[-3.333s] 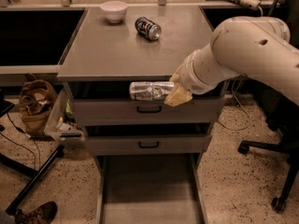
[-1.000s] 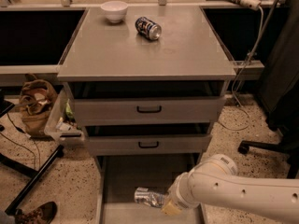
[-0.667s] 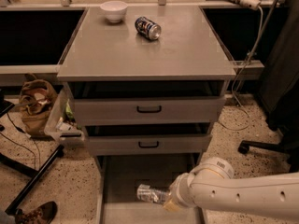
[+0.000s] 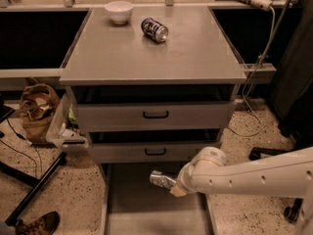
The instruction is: Place redbull can into bottom drawer
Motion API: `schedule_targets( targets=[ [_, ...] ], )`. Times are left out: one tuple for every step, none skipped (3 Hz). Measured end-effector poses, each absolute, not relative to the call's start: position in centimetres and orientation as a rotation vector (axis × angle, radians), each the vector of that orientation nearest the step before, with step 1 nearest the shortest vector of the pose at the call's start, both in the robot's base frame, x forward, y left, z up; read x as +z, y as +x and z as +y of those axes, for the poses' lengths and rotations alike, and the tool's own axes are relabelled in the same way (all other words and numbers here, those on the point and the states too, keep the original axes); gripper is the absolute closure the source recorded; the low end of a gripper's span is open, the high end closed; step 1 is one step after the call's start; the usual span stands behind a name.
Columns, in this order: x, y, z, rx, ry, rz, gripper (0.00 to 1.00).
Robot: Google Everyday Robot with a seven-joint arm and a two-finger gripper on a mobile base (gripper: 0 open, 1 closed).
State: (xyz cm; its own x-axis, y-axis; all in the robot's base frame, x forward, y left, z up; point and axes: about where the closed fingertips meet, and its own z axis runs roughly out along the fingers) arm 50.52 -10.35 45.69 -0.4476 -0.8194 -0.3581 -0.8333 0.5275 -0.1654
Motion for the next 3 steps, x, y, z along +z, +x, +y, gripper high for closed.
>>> schedule_targets(
  targets=[
    [40.0, 50.7, -8.3, 0.062, -1.331, 2.466, 1.00],
    [32.5, 47.8, -4.5, 0.098, -1.272, 2.553, 1.00],
    [32.6, 47.9, -4.5, 0.097, -1.272, 2.551, 1.00]
  ],
)
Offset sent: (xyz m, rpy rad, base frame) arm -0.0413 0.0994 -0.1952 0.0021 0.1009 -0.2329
